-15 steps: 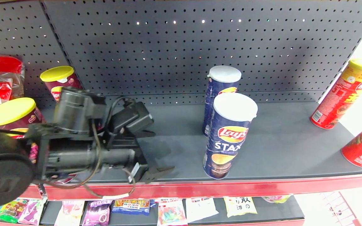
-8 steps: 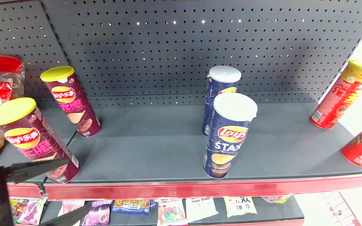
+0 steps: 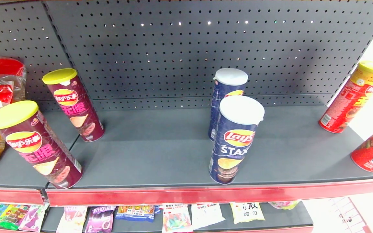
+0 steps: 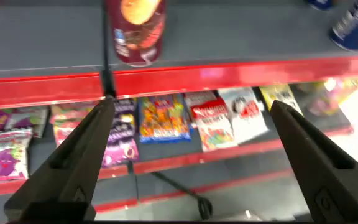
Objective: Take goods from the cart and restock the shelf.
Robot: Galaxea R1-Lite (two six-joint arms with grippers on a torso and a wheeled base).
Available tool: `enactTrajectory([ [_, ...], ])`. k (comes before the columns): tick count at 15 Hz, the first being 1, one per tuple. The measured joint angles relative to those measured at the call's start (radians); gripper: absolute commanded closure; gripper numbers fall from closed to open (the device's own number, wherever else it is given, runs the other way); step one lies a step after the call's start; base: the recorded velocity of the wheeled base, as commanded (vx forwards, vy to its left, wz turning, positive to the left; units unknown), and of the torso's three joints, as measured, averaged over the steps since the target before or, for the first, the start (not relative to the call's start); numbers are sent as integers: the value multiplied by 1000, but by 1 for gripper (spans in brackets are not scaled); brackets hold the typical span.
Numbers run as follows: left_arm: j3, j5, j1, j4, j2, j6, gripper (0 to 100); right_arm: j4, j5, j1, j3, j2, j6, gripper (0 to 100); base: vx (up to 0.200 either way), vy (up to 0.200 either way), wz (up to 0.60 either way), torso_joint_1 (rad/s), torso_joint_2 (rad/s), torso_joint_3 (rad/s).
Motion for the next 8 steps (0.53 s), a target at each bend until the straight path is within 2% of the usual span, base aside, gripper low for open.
enactTrajectory([
  [2, 55, 41, 17, -5, -94, -5, 0, 0, 0, 0, 0, 0, 0, 0, 0, 0, 0, 0, 0, 0],
  [4, 128, 111, 24, -71, -141, -23, 0, 0, 0, 0, 0, 0, 0, 0, 0, 0, 0, 0, 0, 0],
  [6, 216, 108, 26, -254, -164, -27, 0, 0, 0, 0, 0, 0, 0, 0, 0, 0, 0, 0, 0, 0],
  [7, 253, 89, 26, -305, -169, -10, 0, 0, 0, 0, 0, 0, 0, 0, 0, 0, 0, 0, 0, 0],
  [8, 278, 71, 26, -342, -172, 52, 0, 0, 0, 0, 0, 0, 0, 0, 0, 0, 0, 0, 0, 0],
])
